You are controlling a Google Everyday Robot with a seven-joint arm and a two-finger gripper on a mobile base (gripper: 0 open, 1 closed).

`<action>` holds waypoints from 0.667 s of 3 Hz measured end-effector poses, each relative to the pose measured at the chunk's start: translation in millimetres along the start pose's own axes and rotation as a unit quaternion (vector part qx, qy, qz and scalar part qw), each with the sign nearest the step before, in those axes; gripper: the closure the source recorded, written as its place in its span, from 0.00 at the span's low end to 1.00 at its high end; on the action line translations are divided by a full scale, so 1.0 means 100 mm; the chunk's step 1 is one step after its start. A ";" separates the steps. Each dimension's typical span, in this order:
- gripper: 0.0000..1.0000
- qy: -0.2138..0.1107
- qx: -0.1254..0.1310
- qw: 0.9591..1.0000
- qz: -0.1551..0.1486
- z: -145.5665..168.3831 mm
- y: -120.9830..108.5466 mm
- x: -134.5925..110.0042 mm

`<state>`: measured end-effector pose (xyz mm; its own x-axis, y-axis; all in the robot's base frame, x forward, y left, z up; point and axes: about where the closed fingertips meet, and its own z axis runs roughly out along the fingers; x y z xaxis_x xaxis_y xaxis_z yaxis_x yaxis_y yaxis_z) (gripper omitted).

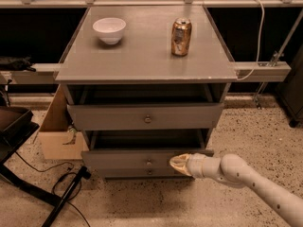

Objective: Close middle drawer

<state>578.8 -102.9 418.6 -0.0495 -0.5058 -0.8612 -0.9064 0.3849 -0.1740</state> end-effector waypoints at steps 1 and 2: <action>0.27 0.000 0.000 1.000 0.000 0.00 0.00 0.00; 0.04 0.000 0.000 1.000 0.000 0.00 0.00 0.00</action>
Offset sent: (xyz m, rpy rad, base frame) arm 0.0000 0.0000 0.0000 0.0000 0.0000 0.0000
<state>578.8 -102.8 418.6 -0.0495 -0.5058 -0.8612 -0.9065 0.3848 -0.1739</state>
